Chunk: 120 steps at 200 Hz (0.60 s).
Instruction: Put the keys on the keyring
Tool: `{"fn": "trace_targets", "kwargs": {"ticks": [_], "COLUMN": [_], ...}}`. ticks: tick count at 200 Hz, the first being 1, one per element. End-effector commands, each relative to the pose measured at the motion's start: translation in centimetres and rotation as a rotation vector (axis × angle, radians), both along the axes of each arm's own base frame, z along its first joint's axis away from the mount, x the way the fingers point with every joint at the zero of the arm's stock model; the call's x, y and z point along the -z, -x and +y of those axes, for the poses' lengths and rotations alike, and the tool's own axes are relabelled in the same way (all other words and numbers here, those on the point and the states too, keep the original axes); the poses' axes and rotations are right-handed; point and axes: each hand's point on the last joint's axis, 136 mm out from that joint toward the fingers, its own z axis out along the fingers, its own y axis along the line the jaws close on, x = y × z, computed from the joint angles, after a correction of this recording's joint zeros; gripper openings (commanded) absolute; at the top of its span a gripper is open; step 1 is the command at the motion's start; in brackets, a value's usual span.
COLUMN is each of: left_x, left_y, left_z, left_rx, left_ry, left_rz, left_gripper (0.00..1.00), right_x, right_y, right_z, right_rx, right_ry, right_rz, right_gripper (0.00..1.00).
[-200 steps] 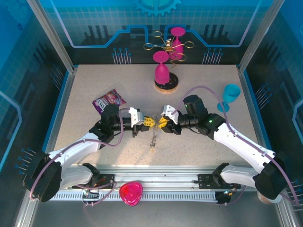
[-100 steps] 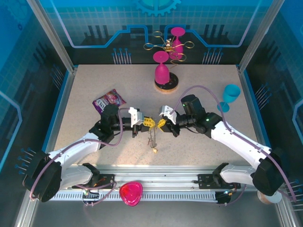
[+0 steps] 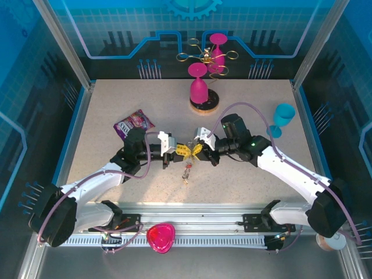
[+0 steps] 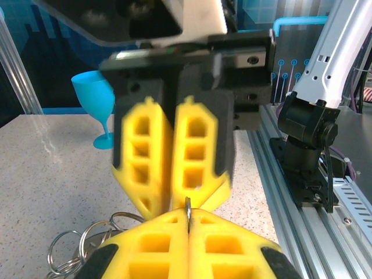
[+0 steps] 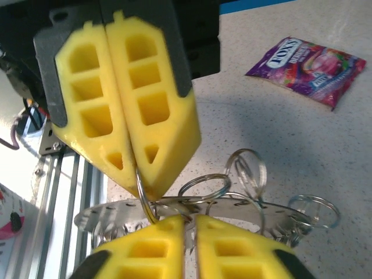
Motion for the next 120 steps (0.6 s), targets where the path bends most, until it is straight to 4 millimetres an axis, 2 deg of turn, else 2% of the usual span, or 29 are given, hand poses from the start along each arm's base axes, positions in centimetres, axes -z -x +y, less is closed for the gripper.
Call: {"fn": "trace_targets", "kwargs": {"ticks": [1,4,7,25,46,120], "left_x": [-0.6,-0.7,-0.8,-1.2,-1.3,-1.5], "left_y": [-0.3,-0.3,-0.4,-0.5,-0.4,-0.3], "left_z": [0.2,0.2,0.2,0.3,0.3,0.4], "left_rx": [-0.016,-0.017,-0.020,-0.025,-0.027,-0.028], "left_ry": [0.015,0.018,0.021,0.034,0.040,0.046], "left_rz": [-0.059,-0.059,-0.060,-0.060,-0.056,-0.052], "left_gripper": [0.00,0.00,0.00,0.00,0.00,0.00], "right_x": [-1.0,-1.2,-0.3,0.9,1.6,2.3], "right_y": [0.2,0.2,0.5,0.7,1.1,0.5], "right_z": [-1.0,-1.1,-1.2,-1.6,-1.3,0.7], "right_rx": [0.031,0.032,0.031,0.056,0.064,0.075], "right_ry": [-0.037,-0.041,-0.031,-0.019,-0.034,-0.076], "right_rz": [-0.050,-0.058,-0.043,-0.055,-0.072,-0.111], "right_gripper": [0.28,0.29,0.30,0.32,0.36,0.42]}}
